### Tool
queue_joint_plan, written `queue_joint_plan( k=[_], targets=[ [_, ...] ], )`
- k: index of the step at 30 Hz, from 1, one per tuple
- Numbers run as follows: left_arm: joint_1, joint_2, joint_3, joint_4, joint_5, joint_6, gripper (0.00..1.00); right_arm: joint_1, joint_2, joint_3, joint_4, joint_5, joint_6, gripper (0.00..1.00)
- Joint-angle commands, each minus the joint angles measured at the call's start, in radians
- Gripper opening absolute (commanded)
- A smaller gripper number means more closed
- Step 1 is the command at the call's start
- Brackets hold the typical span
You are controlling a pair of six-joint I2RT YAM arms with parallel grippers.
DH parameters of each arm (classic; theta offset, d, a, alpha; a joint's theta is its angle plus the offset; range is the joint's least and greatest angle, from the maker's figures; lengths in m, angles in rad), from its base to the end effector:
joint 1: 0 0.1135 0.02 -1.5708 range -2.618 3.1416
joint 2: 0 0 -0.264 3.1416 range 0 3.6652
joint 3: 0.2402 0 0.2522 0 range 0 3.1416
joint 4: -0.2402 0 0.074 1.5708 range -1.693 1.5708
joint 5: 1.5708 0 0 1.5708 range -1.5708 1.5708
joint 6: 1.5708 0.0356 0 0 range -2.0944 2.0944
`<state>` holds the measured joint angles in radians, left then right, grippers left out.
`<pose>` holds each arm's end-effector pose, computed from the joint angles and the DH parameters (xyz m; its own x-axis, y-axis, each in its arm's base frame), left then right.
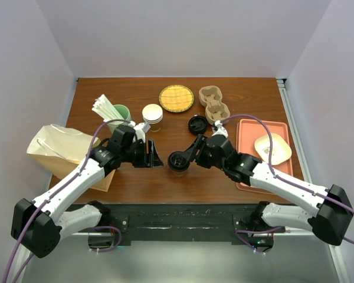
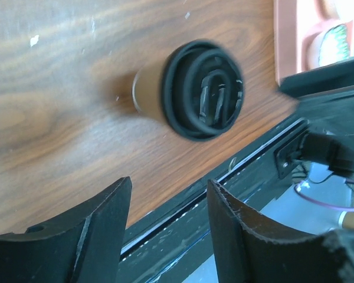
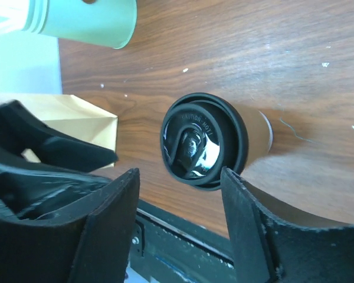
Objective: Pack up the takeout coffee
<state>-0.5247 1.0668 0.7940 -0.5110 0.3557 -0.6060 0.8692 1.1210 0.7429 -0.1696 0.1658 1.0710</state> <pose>0.1847 -0.1212 0.2607 -0.8913 -0.1010 -0.4421 0.2134 0.7667 -0.6055 0.1647 0.1858 0.2598 -0.7424 0.4626 -0.4846 -0.0225 0.7057 0.7081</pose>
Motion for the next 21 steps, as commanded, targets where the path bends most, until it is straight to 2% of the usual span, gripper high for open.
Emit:
queue_joint_plan(
  k=[1, 6, 9, 11, 15, 21],
  targets=[
    [-0.006, 0.001, -0.044, 0.084, 0.014, -0.008, 0.58, -0.001, 0.011, 0.128, -0.261, 0.058, -0.054, 0.57],
    [0.003, 0.088, 0.008, 0.104, -0.057, 0.017, 0.57, 0.002, 0.1, 0.231, -0.303, -0.017, -0.155, 0.52],
    [0.015, 0.125, 0.023, 0.155, -0.06, 0.023, 0.57, 0.002, 0.16, 0.324, -0.347, -0.041, -0.213, 0.39],
    [0.023, 0.15, 0.031, 0.18, -0.051, 0.029, 0.57, 0.002, 0.223, 0.363, -0.34, -0.101, -0.279, 0.36],
    [0.038, 0.203, 0.047, 0.245, 0.005, 0.057, 0.54, 0.002, 0.327, 0.461, -0.369, -0.149, -0.33, 0.22],
    [0.038, 0.252, 0.059, 0.296, 0.038, 0.068, 0.52, 0.001, 0.381, 0.469, -0.372, -0.135, -0.335, 0.16]
  ],
)
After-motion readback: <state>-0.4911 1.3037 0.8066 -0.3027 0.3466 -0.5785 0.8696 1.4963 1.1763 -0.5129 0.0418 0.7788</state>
